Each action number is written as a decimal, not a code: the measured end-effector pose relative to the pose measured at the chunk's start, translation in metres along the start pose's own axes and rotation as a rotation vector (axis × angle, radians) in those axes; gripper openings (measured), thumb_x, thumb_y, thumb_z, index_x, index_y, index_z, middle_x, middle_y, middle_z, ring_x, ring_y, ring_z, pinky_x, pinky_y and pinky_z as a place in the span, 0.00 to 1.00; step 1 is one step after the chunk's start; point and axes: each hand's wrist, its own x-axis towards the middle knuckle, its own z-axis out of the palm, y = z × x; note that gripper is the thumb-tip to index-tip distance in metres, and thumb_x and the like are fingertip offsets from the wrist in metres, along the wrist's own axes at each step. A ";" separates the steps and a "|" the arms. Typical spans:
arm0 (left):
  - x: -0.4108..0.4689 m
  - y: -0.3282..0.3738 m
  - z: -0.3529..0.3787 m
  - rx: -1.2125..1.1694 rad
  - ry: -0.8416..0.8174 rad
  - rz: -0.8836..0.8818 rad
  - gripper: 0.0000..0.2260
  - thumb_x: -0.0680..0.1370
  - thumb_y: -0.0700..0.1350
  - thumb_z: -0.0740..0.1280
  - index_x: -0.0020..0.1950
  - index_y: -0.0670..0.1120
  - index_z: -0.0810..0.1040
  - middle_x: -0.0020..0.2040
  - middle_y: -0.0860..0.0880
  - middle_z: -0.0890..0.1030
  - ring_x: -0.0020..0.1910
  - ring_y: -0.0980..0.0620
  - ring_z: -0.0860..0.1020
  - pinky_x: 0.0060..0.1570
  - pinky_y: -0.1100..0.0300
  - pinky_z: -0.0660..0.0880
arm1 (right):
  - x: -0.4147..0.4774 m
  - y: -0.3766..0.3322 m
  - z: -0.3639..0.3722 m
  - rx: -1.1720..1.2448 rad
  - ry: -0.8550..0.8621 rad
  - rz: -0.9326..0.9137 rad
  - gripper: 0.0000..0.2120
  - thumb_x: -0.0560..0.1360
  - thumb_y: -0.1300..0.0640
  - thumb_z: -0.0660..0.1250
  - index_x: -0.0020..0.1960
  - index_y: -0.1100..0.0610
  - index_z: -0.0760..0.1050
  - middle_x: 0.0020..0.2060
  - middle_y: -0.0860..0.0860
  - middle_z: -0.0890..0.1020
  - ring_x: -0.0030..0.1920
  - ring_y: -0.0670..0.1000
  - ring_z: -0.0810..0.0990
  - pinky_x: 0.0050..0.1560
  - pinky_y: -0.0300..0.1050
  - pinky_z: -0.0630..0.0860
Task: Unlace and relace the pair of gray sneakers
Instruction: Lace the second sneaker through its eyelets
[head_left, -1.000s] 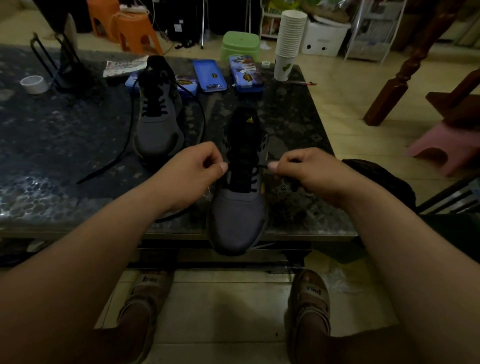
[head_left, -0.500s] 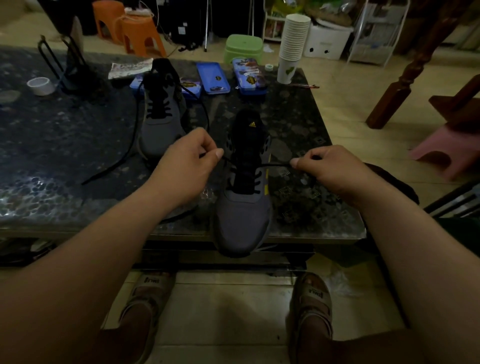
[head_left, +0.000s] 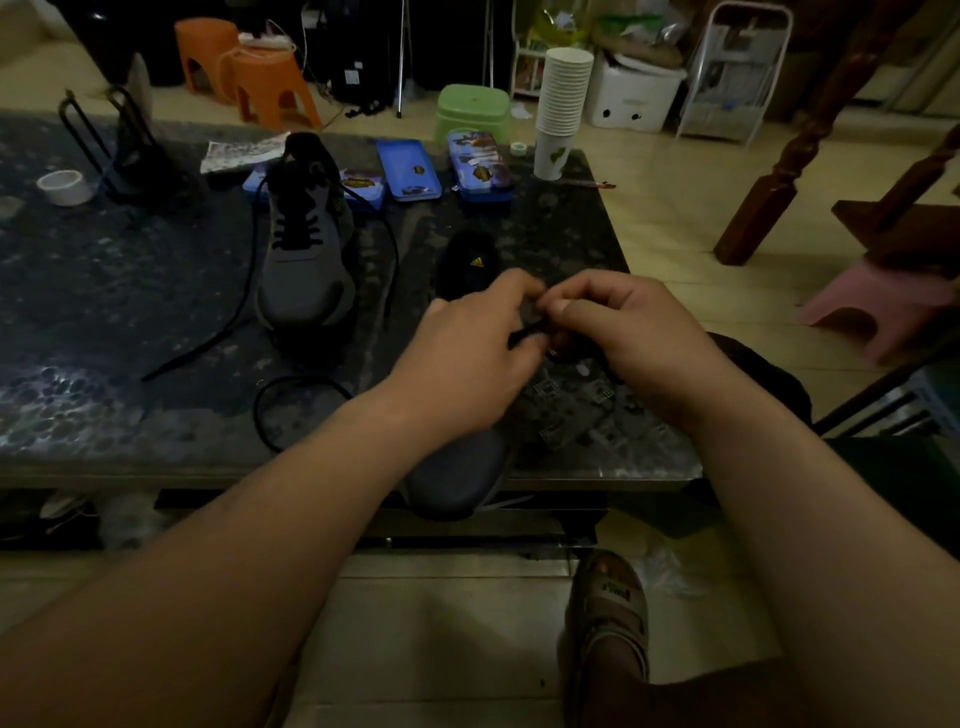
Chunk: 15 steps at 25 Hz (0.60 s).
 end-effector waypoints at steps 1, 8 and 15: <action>0.001 -0.001 -0.003 -0.005 0.028 -0.016 0.09 0.81 0.52 0.67 0.61 0.55 0.76 0.42 0.58 0.78 0.46 0.53 0.78 0.52 0.50 0.71 | -0.001 0.001 -0.003 -0.030 0.023 -0.005 0.06 0.80 0.63 0.68 0.54 0.61 0.83 0.46 0.60 0.85 0.42 0.51 0.83 0.42 0.39 0.79; -0.015 -0.036 -0.034 -0.156 0.149 -0.246 0.19 0.83 0.58 0.65 0.37 0.47 0.73 0.30 0.53 0.73 0.31 0.57 0.71 0.36 0.55 0.69 | -0.003 0.004 -0.019 -0.236 0.047 0.162 0.07 0.85 0.55 0.64 0.55 0.52 0.81 0.44 0.52 0.87 0.29 0.42 0.79 0.30 0.40 0.73; -0.017 -0.008 -0.004 -0.295 0.085 -0.075 0.34 0.76 0.67 0.63 0.77 0.51 0.67 0.73 0.53 0.73 0.69 0.56 0.74 0.69 0.49 0.73 | 0.008 -0.013 0.036 0.128 0.042 0.086 0.10 0.85 0.56 0.62 0.55 0.56 0.82 0.37 0.49 0.85 0.32 0.42 0.81 0.30 0.36 0.73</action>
